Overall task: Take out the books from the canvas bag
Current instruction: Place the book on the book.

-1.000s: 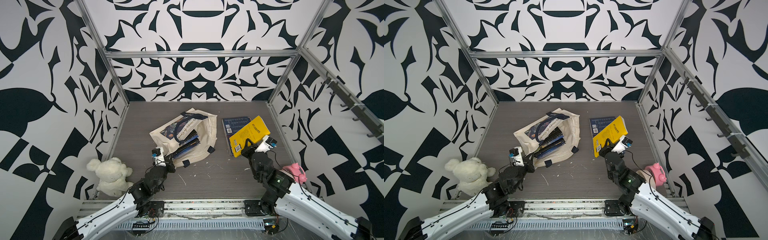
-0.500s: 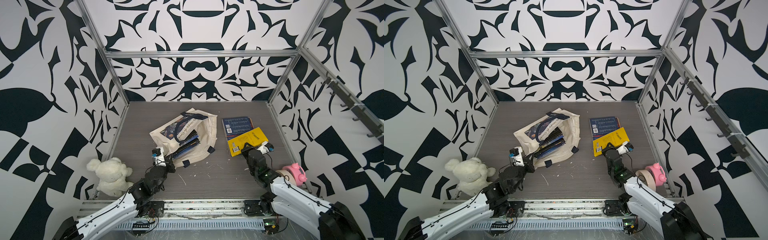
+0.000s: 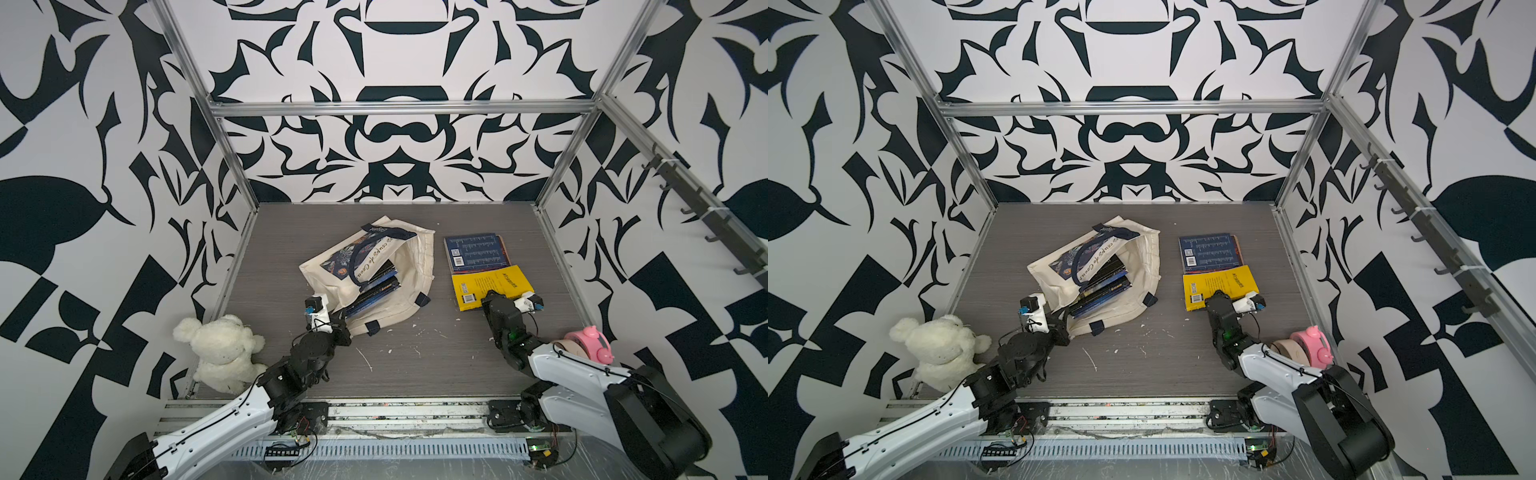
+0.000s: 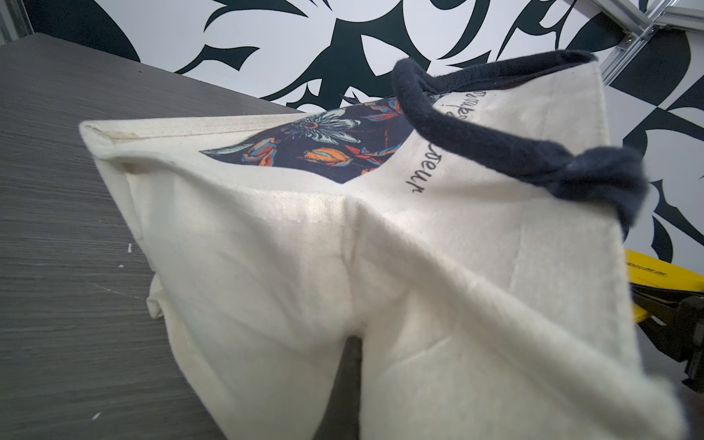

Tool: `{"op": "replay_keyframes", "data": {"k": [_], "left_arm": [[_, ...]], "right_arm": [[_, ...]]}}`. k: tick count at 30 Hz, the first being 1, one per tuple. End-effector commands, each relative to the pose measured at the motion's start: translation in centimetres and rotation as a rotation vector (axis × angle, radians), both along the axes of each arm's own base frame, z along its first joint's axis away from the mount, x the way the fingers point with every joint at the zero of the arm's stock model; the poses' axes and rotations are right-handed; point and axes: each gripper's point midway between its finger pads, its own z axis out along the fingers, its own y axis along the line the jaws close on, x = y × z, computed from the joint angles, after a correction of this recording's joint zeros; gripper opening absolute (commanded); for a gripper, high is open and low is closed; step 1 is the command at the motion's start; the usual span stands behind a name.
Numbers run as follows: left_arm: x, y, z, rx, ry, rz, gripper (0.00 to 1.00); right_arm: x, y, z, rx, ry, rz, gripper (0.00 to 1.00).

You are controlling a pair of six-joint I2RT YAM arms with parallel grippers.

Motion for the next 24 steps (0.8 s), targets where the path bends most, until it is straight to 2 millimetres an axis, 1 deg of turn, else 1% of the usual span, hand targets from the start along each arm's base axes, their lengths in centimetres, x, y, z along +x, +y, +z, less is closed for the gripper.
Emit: {"op": "replay_keyframes", "data": {"k": [1,2,4,7,12,16,20,22,24], "left_arm": [[0.3,-0.3,2.4,-0.054,-0.043,0.002,0.00],[0.3,-0.4,2.3,-0.052,-0.040,0.001,0.00],[0.3,-0.4,2.4,-0.051,-0.041,-0.001,0.00],[0.3,-0.4,2.4,-0.049,-0.040,-0.003,0.00],[0.2,-0.5,2.4,-0.051,-0.041,-0.006,0.00],[0.3,-0.5,2.4,-0.048,-0.039,-0.006,0.00],[0.3,-0.5,2.5,-0.051,-0.041,-0.007,0.00],[0.2,-0.5,2.5,-0.051,-0.040,-0.009,0.00],[0.2,-0.5,2.5,-0.049,-0.040,-0.009,0.00]], "right_arm": [[0.9,-0.1,1.1,0.051,-0.037,-0.032,0.00],[1.1,0.0,0.9,0.058,-0.019,-0.021,0.01],[1.3,0.1,0.3,0.072,0.029,-0.013,0.06],[1.5,0.2,-0.4,0.102,0.052,-0.004,0.11],[1.7,0.6,-0.8,0.124,0.088,0.039,0.28],[1.1,1.1,-1.4,0.155,0.159,0.076,0.42],[0.5,1.4,-1.3,0.170,0.167,0.103,0.57],[0.2,1.2,-1.0,0.163,0.161,0.104,0.62],[-0.3,0.9,-0.6,0.155,0.170,0.103,0.64]]}}
